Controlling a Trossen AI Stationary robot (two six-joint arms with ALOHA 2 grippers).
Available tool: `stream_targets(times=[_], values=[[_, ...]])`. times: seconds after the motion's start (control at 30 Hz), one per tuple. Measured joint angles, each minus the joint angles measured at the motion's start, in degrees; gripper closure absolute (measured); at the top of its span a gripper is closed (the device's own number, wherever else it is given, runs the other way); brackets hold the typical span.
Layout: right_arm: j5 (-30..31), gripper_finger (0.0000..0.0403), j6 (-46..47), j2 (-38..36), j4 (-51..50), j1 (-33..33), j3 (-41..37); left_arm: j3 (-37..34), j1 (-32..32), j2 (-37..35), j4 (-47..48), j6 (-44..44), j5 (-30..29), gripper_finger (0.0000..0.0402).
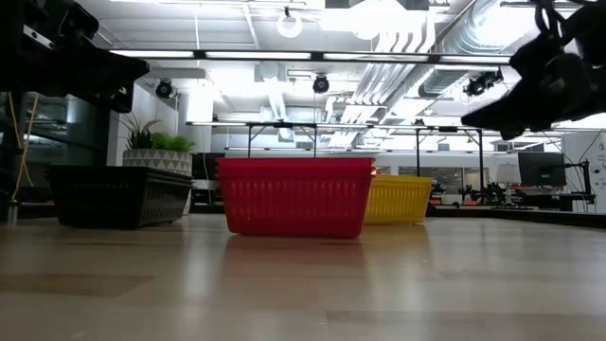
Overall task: Stack baskets by color
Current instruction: Return to Home Position
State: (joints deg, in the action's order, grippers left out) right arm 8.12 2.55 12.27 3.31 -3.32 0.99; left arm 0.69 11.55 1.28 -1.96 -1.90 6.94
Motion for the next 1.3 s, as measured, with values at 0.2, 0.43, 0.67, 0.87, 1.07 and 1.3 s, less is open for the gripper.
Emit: stream_targets(times=[0.2, 0.43, 0.67, 0.87, 1.07, 1.3], values=[[-5.4, 0.0403, -0.1, -6.1, -3.1, -1.2, 0.1, 0.0, 0.0, 0.0, 0.0, 0.0, 0.0, 0.0401], [-5.1, 0.0403, -4.0, -6.6, -3.2, -1.3, 0.0, 0.0, 0.0, 0.0, 0.0, 0.0, 0.0, 0.0401], [-5.8, 0.0403, 5.0, -6.6, -3.3, -1.3, 0.0, 0.0, 0.0, 0.0, 0.0, 0.0, 0.0, 0.0401], [-5.8, 0.0403, 2.3, -6.6, -3.3, -1.3, 0.0, 0.0, 0.0, 0.0, 0.0, 0.0, 0.0, 0.0401], [-5.8, 0.0403, 1.6, -9.1, -3.3, -1.3, 0.0, 0.0, -0.1, -1.1, -0.4, 0.0, -0.1, 0.0401], [-5.4, 0.0403, 1.5, -12.3, -1.3, -1.3, -0.1, 0.0, -0.1, -1.1, 0.0, 0.0, -0.1, 0.0401]])
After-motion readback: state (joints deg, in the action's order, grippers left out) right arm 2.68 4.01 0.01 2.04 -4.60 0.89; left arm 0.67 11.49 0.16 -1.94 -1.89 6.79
